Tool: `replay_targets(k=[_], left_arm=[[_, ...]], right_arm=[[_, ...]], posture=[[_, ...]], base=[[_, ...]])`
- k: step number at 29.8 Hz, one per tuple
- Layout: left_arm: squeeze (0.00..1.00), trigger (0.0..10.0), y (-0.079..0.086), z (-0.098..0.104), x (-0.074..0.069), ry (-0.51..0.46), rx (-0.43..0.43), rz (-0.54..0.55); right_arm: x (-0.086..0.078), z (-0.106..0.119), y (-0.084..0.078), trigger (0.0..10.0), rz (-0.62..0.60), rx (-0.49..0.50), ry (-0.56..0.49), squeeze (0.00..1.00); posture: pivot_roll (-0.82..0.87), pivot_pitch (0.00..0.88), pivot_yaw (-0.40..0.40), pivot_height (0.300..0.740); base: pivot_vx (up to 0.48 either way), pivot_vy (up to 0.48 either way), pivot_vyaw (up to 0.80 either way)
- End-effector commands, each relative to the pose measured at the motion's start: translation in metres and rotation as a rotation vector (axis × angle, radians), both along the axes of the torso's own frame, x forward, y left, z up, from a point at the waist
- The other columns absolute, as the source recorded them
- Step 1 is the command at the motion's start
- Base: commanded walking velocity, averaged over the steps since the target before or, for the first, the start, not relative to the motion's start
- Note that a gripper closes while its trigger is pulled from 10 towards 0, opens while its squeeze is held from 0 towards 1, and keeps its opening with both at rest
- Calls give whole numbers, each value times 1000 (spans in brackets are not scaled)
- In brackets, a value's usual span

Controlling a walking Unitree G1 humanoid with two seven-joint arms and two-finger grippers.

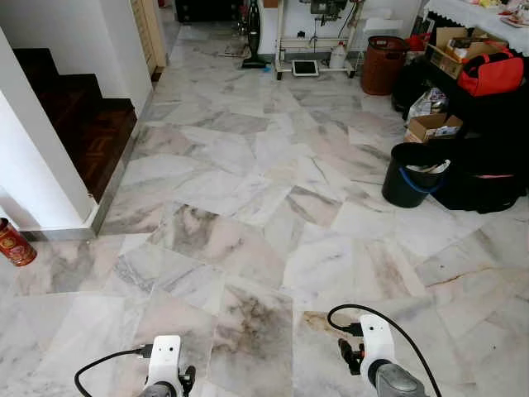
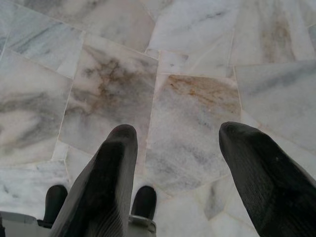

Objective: Setting the table

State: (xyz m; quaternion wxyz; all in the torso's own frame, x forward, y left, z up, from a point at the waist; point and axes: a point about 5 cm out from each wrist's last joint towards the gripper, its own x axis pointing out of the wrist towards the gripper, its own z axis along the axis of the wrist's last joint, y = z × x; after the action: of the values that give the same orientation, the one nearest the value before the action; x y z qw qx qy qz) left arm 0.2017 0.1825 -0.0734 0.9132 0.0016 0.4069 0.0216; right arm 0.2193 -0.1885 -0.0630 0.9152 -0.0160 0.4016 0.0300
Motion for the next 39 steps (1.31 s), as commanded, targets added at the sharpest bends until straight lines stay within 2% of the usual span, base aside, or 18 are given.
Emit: replay_targets(k=[1, 9, 12, 16, 18, 20, 21, 24, 27, 30, 39], left_arm=[[0, 10000, -1, -1, -2, 2, -10, 20], [0, 10000, -1, -1, -2, -3, -13, 32], [0, 10000, -1, -1, -3, 7, 10, -29], [0, 10000, 3, -3, -7, 18, 36, -51], [0, 10000, 12, -7, -17, 48, 58, -33], [0, 10000, 15, -9, -21, 59, 70, -28], [0, 10000, 20, -11, -28, 77, 78, -11], [0, 10000, 24, -14, -36, 99, 82, 11], [0, 10000, 24, -15, -38, 104, 85, 10], [0, 10000, 29, -17, -46, 119, 90, 44], [0, 10000, 36, -12, -38, 85, 97, 68]], right_arm=[[-4, -2, -2, 10000, -18, 2, 19, 0], [-10, -6, -3, 10000, -23, -5, 43, 0], [-9, -6, -3, 10000, 0, -20, 43, 0], [-11, -6, -6, 10000, -7, -18, 43, 0], [-26, -13, -16, 10000, -20, -51, 91, 0], [-31, -15, -20, 10000, -29, -62, 107, 0], [-38, -18, -23, 10000, -37, -65, 125, 0], [-45, -20, -26, 10000, -41, -71, 145, 0], [-47, -21, -27, 10000, -43, -71, 149, 0], [-60, -25, -33, 10000, -91, -72, 173, 0], [-61, -26, -30, 10000, -114, -61, 172, 0]], posture=[[58, 0, -51, 719], [55, 0, -50, 719], [49, 0, -40, 719], [50, 0, -40, 719], [50, 0, -36, 719], [52, 0, -36, 719], [51, 0, -34, 719], [51, 0, -34, 719], [51, 0, -34, 719], [45, 0, -23, 719], [49, 0, -9, 719]], base=[[0, 0, 0], [0, 0, -665], [0, 0, -744], [0, 0, -716], [0, 0, -712], [0, 0, -712], [0, 0, -712], [0, 0, -712], [0, 0, -712], [0, 0, -694], [0, 0, -676]])
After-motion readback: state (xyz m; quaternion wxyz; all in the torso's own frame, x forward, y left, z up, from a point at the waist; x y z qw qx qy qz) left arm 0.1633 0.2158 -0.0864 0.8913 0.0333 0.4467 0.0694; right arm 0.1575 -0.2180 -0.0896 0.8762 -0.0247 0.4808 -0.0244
